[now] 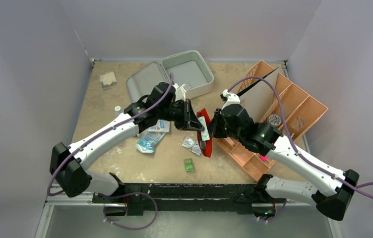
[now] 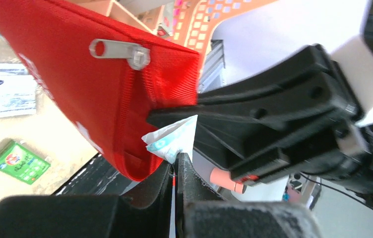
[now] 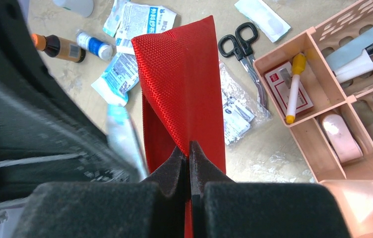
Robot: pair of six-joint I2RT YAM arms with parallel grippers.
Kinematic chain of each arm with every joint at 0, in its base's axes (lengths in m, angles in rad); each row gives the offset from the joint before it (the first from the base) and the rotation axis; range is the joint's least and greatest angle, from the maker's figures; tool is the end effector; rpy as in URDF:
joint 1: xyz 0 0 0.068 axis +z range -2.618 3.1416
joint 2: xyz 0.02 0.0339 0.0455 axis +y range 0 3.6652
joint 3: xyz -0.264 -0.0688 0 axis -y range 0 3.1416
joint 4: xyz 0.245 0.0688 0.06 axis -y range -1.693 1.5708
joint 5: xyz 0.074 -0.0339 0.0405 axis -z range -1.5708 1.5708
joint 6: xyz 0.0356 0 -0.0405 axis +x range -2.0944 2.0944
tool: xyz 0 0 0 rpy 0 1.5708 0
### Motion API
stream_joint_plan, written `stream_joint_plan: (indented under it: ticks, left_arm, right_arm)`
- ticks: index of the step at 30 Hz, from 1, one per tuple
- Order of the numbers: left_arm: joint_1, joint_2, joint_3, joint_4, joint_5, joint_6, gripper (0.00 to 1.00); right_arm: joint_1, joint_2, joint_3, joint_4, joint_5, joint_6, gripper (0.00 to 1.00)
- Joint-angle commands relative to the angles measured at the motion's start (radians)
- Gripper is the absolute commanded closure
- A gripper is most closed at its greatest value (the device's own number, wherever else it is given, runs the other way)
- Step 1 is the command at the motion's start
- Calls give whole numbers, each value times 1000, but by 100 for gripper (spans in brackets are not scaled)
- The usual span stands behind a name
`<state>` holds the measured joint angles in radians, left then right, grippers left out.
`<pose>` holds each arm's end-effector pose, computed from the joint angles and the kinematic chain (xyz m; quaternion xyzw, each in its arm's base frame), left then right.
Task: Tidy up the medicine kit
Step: Place the medical item at the medicine pouch.
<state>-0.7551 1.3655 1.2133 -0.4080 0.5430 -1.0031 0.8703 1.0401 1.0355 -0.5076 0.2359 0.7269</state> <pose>0.2102 -0.2231 0.3386 0.0246 0.8526 -0.5088 0.1167 0.1523 0.1677 0.3468 -0.0021 0.8592 0.2883 0.4226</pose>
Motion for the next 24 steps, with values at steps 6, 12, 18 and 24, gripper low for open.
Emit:
stream_joint_plan:
  ticks: [6, 12, 18, 24]
  left_arm:
    - [-5, 52, 41, -141, -106, 91, 100]
    - [-4, 97, 63, -150, -87, 109, 78]
    - [-4, 65, 56, -109, -45, 111, 64]
    - [-4, -3, 58, -96, -26, 144, 50]
  right_arm:
    - [2, -4, 27, 41, 13, 25, 100]
    - [2, 0, 35, 38, 8, 26, 100]
    - [2, -5, 22, 35, 23, 29, 100]
    - [2, -16, 27, 10, 31, 31, 100]
